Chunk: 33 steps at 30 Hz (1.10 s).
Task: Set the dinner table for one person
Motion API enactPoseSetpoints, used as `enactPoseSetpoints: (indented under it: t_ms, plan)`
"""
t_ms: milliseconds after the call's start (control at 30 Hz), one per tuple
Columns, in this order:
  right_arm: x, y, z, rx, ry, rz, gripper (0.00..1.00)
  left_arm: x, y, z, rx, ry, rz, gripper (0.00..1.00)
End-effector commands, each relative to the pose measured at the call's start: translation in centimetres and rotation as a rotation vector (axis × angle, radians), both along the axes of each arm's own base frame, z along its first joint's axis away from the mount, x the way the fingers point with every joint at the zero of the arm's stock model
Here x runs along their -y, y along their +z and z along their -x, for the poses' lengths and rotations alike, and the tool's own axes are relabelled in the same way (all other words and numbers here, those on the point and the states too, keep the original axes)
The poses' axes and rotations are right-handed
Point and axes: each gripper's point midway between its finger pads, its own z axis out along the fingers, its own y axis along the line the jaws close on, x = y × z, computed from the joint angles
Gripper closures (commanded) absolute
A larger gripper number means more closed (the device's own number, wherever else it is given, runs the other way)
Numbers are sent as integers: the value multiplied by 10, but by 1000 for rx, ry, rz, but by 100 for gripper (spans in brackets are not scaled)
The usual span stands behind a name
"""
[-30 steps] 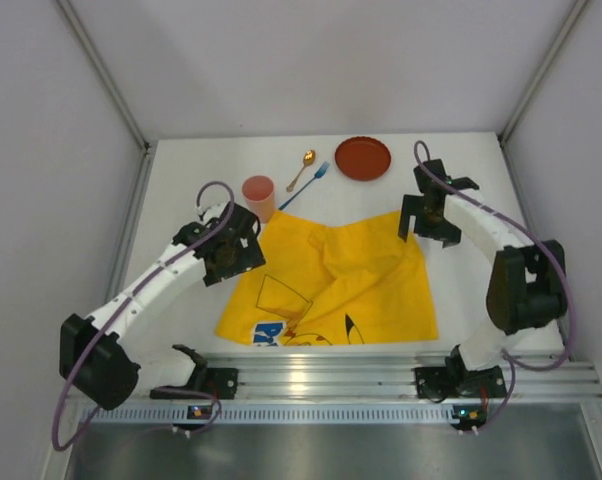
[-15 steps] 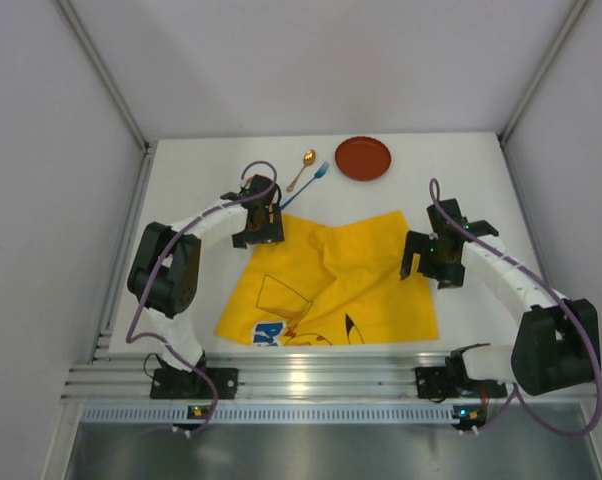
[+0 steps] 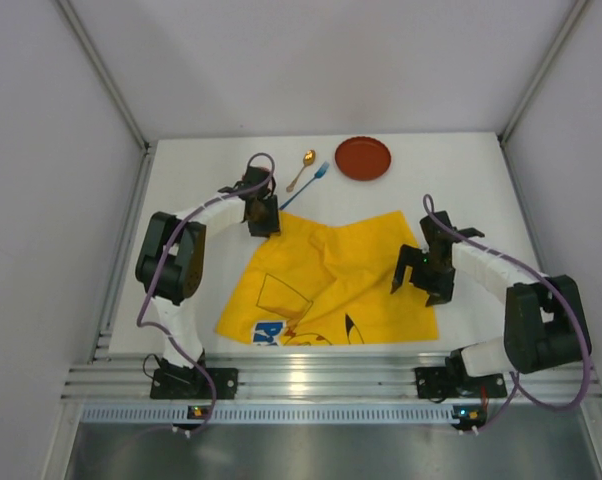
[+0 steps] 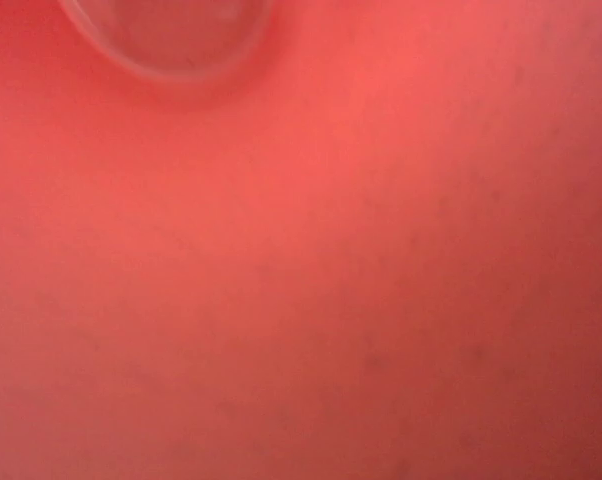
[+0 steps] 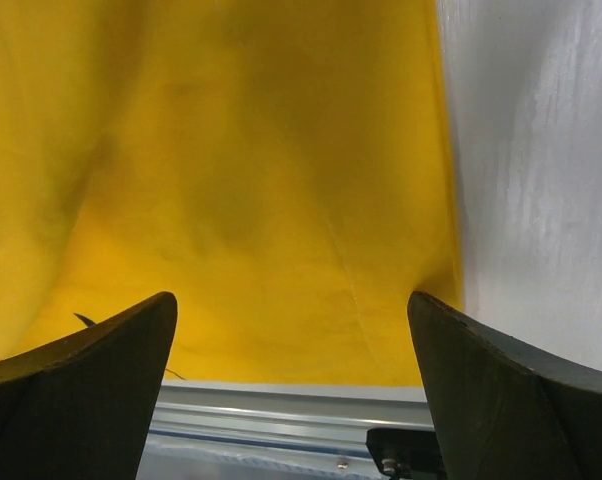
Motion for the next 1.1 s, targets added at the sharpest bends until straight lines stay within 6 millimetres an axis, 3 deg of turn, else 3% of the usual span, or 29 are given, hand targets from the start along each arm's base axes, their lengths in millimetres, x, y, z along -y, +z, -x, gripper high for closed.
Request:
enactPoseSetpoints:
  t_ms: [0,33,67,133,167,267,300,367,400,467,633,767,900,1067]
  plan:
    - [-10,-11,-2,-28,-26,-38,0,19,-25,19,-79,-63,79,64]
    - [-9,-17,2,-53,-29,-29,0,19,-26,21,-85,-67,82,68]
    - [-9,-20,2,-62,-31,-27,0,20,-27,22,-90,-68,84,88]
    - [-9,-29,6,-91,-39,-27,3,17,-26,23,-91,-57,69,100]
    - [-10,-32,6,-95,-41,-33,6,15,-25,24,-91,-53,63,100]
    - [-14,-46,12,-128,-49,-48,37,4,-17,25,-82,-9,23,100]
    - [-15,-49,12,-132,-49,-56,58,-2,-15,25,-75,14,-6,100]
    - [-14,-54,16,-157,-49,-51,74,-11,-6,30,-62,42,-31,100]
    - [-13,-55,17,-165,-48,-44,88,-19,-4,30,-54,67,-60,100]
    - [-8,-54,14,-157,-46,-14,97,-34,2,37,-49,102,-98,100]
    - [7,-41,9,-146,-53,71,100,-68,8,51,-51,182,-165,100]
    - [16,-34,6,-129,-66,113,100,-90,14,50,-41,236,-195,100]
    - [22,-32,6,-130,-77,122,100,-105,21,39,-20,263,-230,100]
    - [25,-32,5,-127,-74,118,100,-109,31,19,3,276,-244,100]
